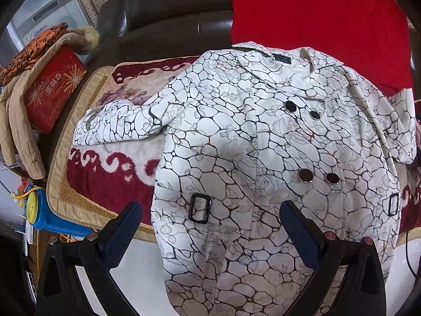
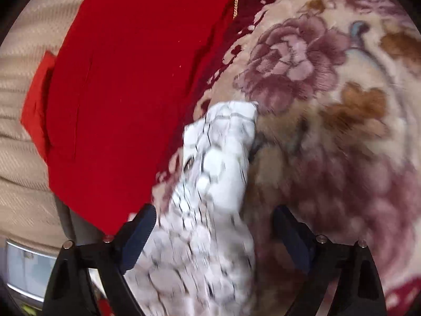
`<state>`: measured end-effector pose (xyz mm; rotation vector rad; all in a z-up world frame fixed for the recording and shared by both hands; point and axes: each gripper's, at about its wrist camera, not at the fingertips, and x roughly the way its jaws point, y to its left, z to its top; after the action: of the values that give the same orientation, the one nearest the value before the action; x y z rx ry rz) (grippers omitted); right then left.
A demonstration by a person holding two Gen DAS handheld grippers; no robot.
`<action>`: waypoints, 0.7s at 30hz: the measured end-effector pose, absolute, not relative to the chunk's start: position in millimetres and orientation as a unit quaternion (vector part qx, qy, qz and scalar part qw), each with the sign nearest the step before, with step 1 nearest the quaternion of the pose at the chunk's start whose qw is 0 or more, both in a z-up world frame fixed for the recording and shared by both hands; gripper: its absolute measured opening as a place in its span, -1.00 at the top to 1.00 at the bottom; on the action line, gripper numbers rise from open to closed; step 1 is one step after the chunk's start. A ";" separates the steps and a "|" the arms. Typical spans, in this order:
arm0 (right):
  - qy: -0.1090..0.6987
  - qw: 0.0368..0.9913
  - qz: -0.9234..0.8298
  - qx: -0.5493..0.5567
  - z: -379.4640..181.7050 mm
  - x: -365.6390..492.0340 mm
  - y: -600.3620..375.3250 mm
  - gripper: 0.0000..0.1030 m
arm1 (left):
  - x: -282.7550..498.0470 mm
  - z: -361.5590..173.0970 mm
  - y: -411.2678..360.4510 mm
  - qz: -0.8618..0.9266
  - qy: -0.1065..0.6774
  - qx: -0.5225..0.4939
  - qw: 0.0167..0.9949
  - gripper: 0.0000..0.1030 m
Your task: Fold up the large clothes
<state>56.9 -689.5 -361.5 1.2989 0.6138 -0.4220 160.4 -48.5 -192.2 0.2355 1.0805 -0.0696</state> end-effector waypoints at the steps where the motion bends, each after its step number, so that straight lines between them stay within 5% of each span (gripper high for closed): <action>1: 0.282 0.738 -0.190 0.583 -363.0 64.8 -692.4 -0.58 | 162.4 -192.8 -48.8 -0.033 0.513 0.111 0.850 -1.00; 4: 0.319 0.749 -0.201 0.545 -366.0 88.6 -691.3 -0.22 | 166.2 -194.2 -50.7 -0.036 0.515 0.108 0.850 -1.00; 6: 0.336 0.754 -0.209 0.524 -367.1 96.1 -692.3 0.51 | 165.6 -193.4 -51.8 -0.042 0.513 0.108 0.851 -1.00; 11: 0.302 0.797 -0.193 0.486 -331.9 94.4 -674.1 0.70 | 161.8 -186.8 -43.0 -0.045 0.502 0.103 0.858 -1.00; 21: 0.210 0.900 -0.024 0.382 -178.7 109.3 -533.5 0.70 | 155.7 -165.9 15.8 -0.017 0.468 0.057 0.882 -1.00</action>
<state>109.3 -533.5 -178.7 0.7901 0.4336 -0.0507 155.7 15.8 -165.9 0.1179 0.9738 -0.0344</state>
